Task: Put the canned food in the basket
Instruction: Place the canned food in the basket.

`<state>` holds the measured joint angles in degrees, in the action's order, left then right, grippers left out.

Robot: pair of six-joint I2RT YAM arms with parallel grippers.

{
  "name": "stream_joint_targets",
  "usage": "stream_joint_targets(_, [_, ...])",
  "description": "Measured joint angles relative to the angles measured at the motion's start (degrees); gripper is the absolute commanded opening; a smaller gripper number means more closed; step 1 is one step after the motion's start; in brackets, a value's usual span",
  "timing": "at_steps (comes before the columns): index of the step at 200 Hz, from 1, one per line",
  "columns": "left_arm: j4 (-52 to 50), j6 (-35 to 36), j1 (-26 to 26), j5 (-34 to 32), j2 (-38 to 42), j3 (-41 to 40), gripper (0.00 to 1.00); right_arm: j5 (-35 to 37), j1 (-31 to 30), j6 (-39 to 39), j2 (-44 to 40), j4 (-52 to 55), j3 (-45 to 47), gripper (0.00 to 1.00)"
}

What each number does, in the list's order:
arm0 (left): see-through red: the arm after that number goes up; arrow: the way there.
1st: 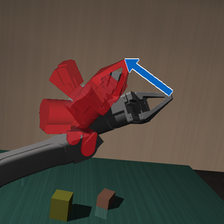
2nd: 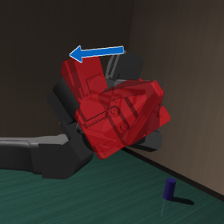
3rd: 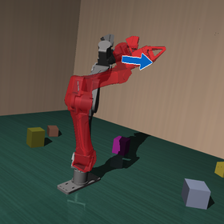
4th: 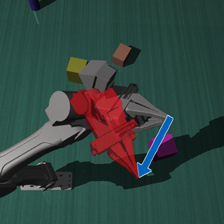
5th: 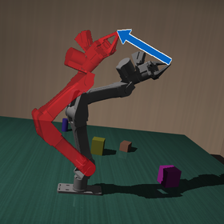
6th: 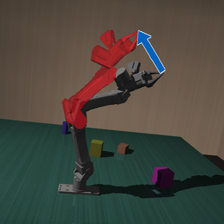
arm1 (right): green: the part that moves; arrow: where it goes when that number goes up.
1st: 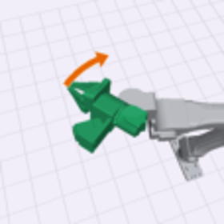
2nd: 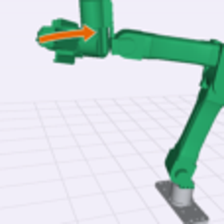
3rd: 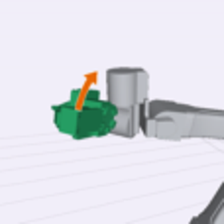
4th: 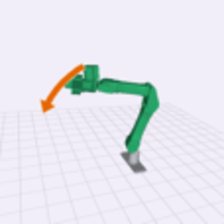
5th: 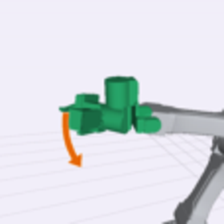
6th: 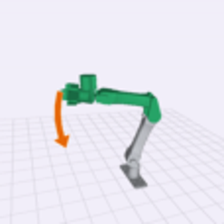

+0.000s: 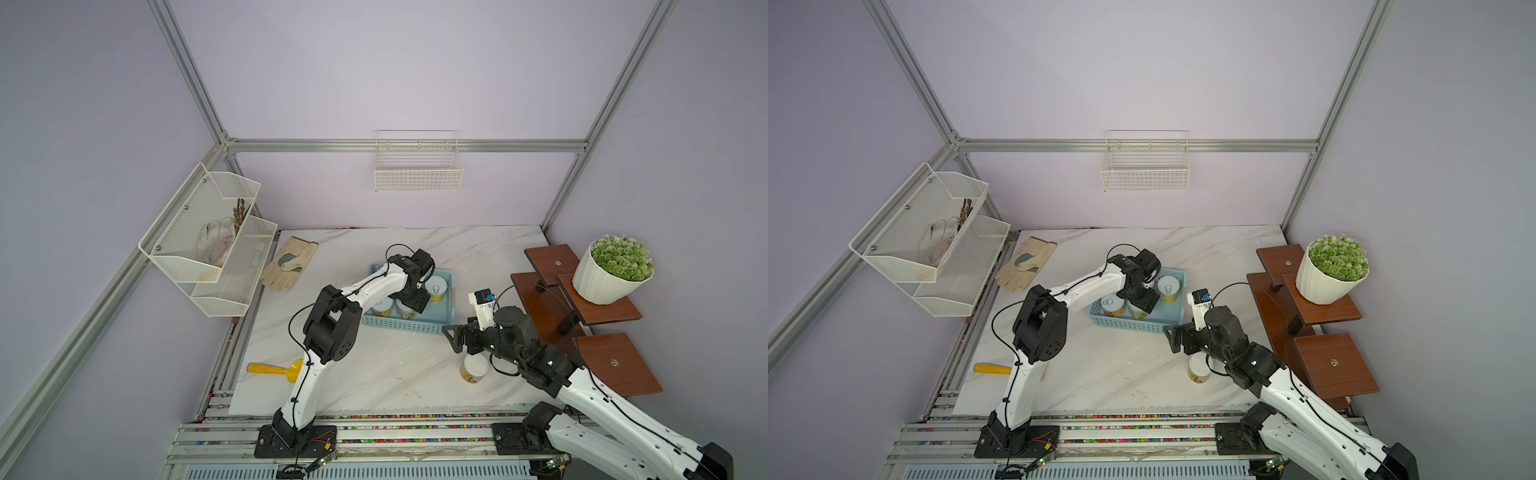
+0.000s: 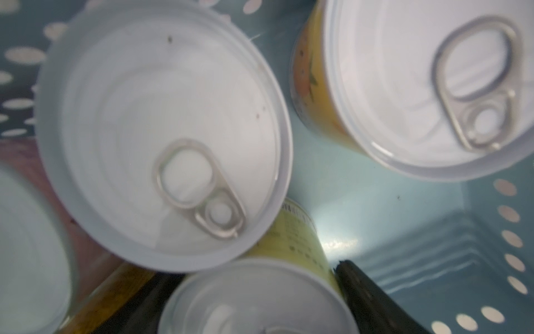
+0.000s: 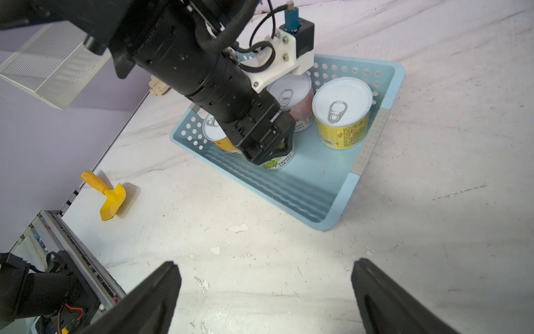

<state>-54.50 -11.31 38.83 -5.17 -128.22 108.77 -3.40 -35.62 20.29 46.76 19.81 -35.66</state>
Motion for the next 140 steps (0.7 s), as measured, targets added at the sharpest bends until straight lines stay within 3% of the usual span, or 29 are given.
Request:
stream_joint_targets(102, [1.1, 0.0, -0.6, 0.3, -1.2, 0.0, 0.91, 0.0, 0.0, 0.2, 0.0, 0.0, 0.8, 0.98])
stream_joint_targets(140, [0.6, 0.0, -0.6, 1.2, 0.7, 0.0, 0.95, 1.4, 0.0, 0.7, 0.0, 1.1, 0.9, 1.0])
